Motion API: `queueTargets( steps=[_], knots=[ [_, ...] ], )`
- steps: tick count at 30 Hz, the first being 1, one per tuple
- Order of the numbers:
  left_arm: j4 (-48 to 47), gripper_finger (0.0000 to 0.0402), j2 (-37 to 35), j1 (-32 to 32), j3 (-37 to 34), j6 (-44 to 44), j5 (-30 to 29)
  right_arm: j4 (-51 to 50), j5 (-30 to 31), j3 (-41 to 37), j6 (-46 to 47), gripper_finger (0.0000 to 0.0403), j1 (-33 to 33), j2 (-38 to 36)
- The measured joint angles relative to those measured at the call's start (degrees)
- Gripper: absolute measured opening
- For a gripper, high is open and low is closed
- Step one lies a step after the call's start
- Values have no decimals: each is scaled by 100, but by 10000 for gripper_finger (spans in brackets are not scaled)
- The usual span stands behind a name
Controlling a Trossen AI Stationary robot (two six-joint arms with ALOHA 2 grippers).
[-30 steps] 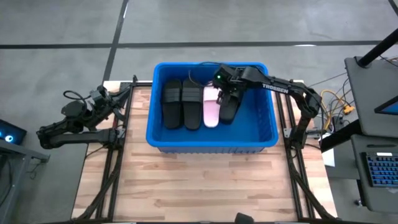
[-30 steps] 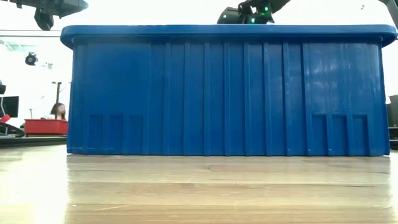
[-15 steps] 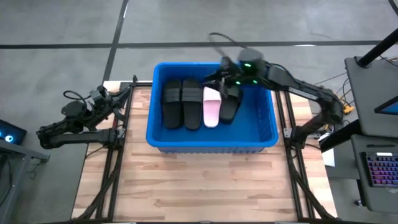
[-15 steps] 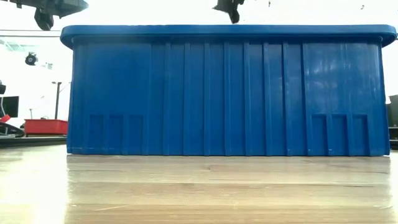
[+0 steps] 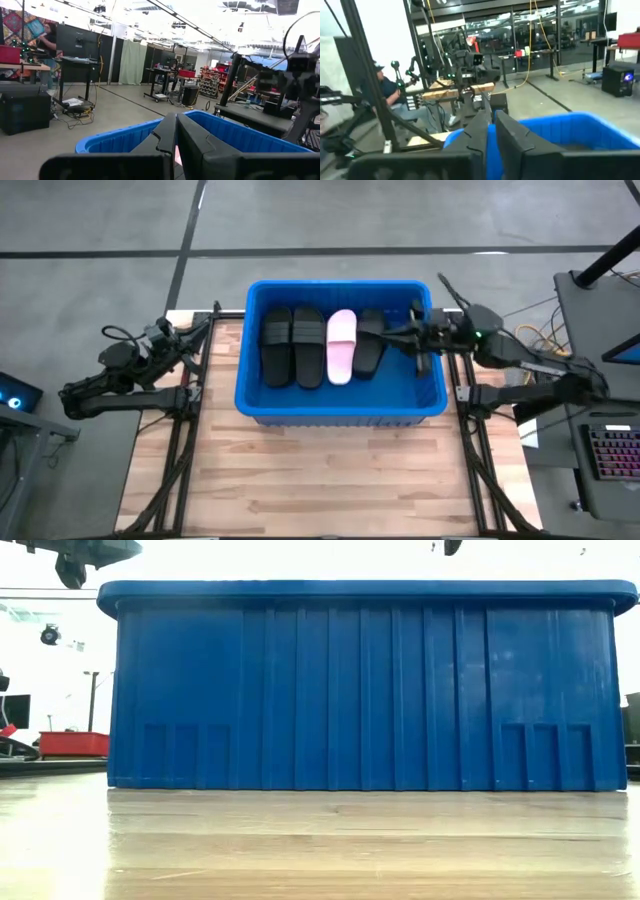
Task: Pick and place slides into bin
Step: Return to Home Position
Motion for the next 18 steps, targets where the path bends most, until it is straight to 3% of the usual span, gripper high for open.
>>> queueTargets(
  steps=[8,12,18],
  knots=[
    [0,0,0,0,0,0,-1,243,-8,-1499,787,9,160,-1365],
    [0,0,0,0,0,0,-1,634,27,-2042,769,9,390,-2032],
    [0,0,0,0,0,2,-1,1394,597,-2971,450,9,716,-2989]
  ],
)
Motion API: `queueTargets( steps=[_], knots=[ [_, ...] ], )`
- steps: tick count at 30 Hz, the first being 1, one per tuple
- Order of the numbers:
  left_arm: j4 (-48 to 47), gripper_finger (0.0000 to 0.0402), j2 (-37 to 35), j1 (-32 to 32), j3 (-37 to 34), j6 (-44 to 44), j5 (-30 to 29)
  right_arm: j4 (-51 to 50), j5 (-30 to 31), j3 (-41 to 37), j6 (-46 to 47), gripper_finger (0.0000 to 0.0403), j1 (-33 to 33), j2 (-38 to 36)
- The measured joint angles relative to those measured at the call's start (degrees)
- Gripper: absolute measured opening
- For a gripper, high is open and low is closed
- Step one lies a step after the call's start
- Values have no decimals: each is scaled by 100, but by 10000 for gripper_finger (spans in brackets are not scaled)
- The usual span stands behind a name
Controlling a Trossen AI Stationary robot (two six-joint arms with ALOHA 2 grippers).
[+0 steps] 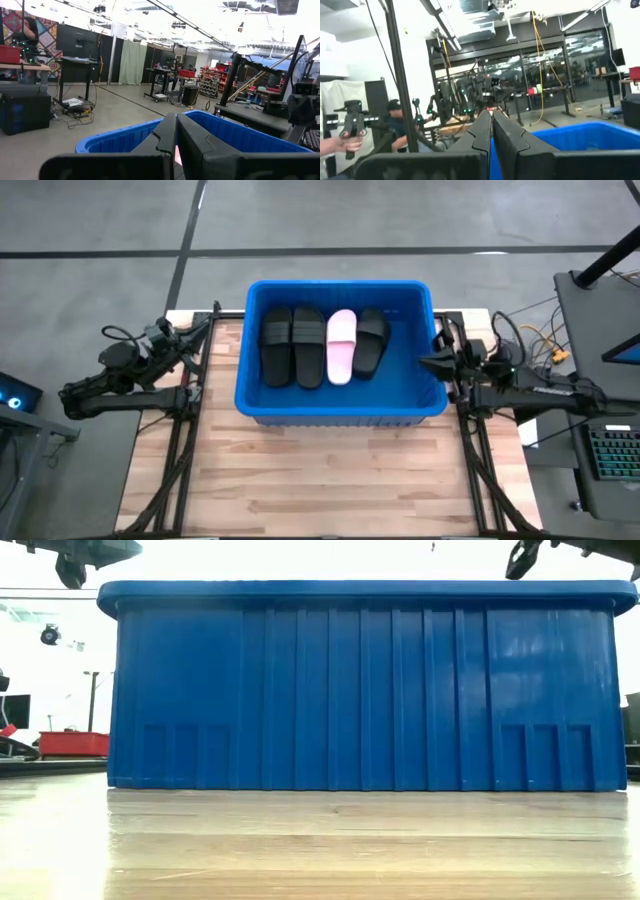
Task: Pick and place slides into bin
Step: Return to Home Position
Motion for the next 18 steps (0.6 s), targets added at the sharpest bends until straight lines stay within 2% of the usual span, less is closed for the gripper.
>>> queueTargets(
  steps=[5,10,15,18],
  knots=[
    [-2,0,0,0,0,7,-1,8,63,-588,314,8,45,-625],
    [-2,0,0,0,0,7,-1,11,156,-841,306,8,46,-1260],
    [-2,0,0,0,0,4,-1,26,-288,-978,347,8,162,-1823],
    [-2,0,0,0,0,2,0,28,-228,-1188,167,8,307,-2101]
  ],
)
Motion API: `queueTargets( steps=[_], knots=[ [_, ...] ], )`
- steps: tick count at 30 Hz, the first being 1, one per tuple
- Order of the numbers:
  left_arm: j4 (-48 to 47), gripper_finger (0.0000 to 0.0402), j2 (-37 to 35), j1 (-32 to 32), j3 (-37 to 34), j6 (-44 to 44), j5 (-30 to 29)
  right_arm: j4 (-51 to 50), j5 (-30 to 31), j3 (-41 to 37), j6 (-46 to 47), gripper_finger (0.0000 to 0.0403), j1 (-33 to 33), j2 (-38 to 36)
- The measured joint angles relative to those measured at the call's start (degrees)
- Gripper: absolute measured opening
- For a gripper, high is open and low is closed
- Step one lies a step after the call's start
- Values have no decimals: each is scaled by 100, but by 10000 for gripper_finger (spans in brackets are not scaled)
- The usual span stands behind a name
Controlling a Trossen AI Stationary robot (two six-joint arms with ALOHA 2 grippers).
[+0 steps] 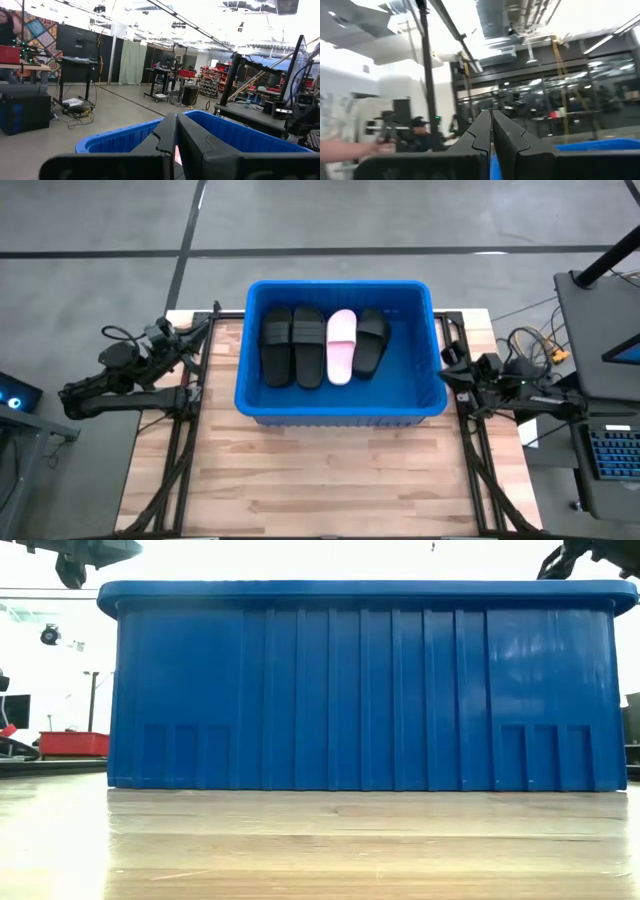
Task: Pick and place slides into bin
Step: Return to Home Position
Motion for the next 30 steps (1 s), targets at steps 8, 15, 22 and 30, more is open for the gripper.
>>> queueTargets(
  steps=[8,15,22,30],
  knots=[
    [3,0,0,0,0,0,-4,1180,388,-891,-466,8,112,-157],
    [-1,0,0,0,0,-2,-1,1251,383,-1045,-837,8,133,-166],
    [0,0,0,0,0,-2,-1,646,556,-1047,-1114,8,133,-48],
    [2,0,0,0,0,19,43,499,552,-1047,-1628,8,133,-55]
  ],
)
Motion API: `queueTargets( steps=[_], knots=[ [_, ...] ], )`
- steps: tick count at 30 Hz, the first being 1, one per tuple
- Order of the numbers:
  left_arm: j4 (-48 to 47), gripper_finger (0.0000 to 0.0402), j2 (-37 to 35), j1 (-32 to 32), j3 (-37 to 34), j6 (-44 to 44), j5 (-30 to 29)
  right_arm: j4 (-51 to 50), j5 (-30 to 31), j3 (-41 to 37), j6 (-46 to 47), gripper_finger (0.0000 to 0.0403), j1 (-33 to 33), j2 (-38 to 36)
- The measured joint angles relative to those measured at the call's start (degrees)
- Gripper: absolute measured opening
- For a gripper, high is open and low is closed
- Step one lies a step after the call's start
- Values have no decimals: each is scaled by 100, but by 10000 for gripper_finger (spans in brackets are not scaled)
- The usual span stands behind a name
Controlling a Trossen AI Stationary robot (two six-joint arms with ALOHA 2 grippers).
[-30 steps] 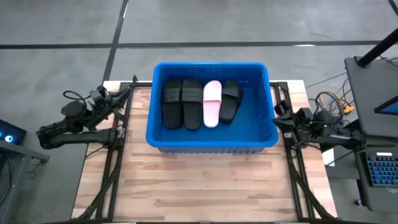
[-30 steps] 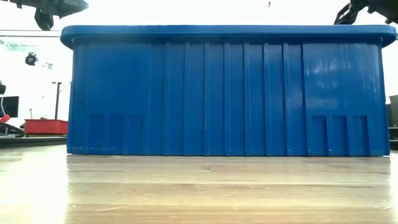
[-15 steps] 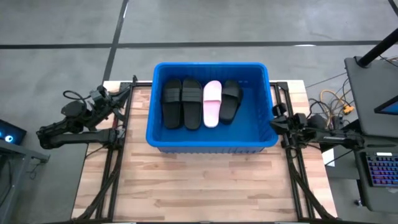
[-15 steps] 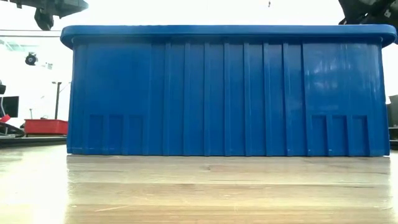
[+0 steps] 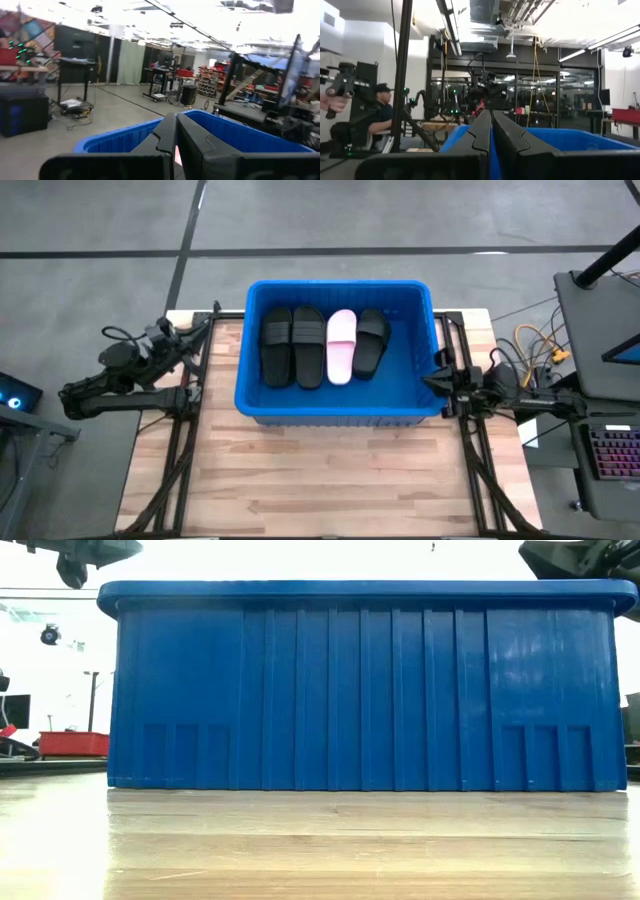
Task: Pick and place slides into bin
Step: Return to Home Position
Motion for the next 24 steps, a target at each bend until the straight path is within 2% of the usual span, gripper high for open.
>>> queueTargets(
  steps=[7,11,13,17,22,24],
  knots=[
    [8,0,-24,0,0,167,793,-180,31,0,383,8,0,0],
    [7,0,-16,0,-15,120,2128,-180,77,0,574,9,0,0],
    [13,0,-12,0,-75,84,2466,-178,130,0,656,9,0,0],
    [-14,0,-242,-1,-459,143,2347,-175,138,0,862,9,0,0],
    [140,0,-1061,0,-1168,-13,2080,-167,143,2,969,9,0,0],
    [267,0,-980,0,-1430,-67,2104,-164,160,2,967,9,-2,-6]
  ],
)
